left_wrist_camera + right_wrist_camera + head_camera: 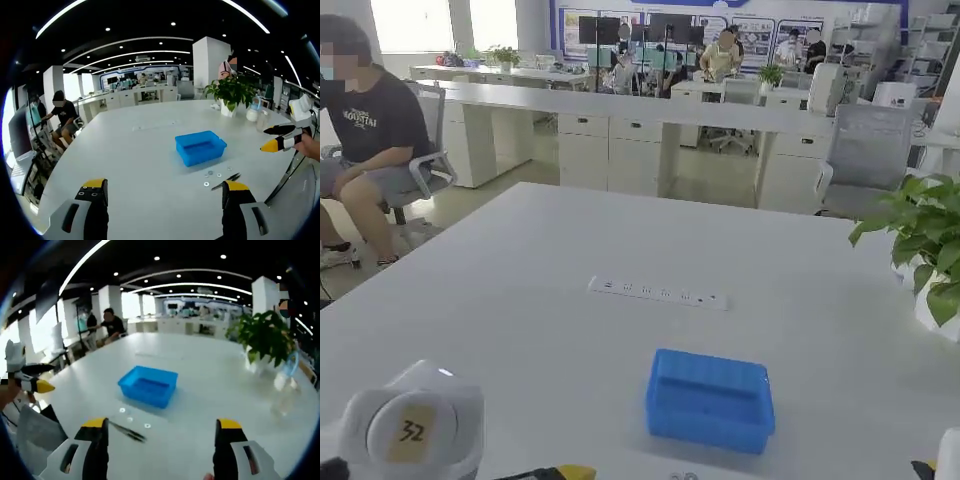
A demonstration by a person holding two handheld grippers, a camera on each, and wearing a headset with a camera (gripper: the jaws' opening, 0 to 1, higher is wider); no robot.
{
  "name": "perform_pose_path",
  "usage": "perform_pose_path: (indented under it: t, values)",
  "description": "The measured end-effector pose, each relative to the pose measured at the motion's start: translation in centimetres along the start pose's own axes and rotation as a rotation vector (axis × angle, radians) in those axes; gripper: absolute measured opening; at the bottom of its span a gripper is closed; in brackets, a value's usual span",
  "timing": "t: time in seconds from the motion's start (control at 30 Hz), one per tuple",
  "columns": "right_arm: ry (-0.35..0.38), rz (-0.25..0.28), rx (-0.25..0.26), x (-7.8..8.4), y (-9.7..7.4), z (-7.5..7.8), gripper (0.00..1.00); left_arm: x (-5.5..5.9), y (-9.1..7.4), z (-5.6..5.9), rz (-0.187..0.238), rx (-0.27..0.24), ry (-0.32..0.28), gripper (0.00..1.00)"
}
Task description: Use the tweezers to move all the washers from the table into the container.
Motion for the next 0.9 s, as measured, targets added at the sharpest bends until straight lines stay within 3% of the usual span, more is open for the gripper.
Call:
perform_pose_path:
  t: [0.9]
  values:
    - [-0.018,-0.001,-0.009,-0.51,0.34,-0.39,0.86,-0.15,0.26,-0.05,-0.018,0.004,0.027,0.96]
Point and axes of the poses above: the centre of the closed fingertips' face, and the gripper's own axes: y roughly forward along the fingers, z roughly to its right, x roughly out of its underside, the point moved 8 cm from there along -y, roughly backward along the fingers, and after that the axes turned 2 degrees about x, right-handed, at the moved point
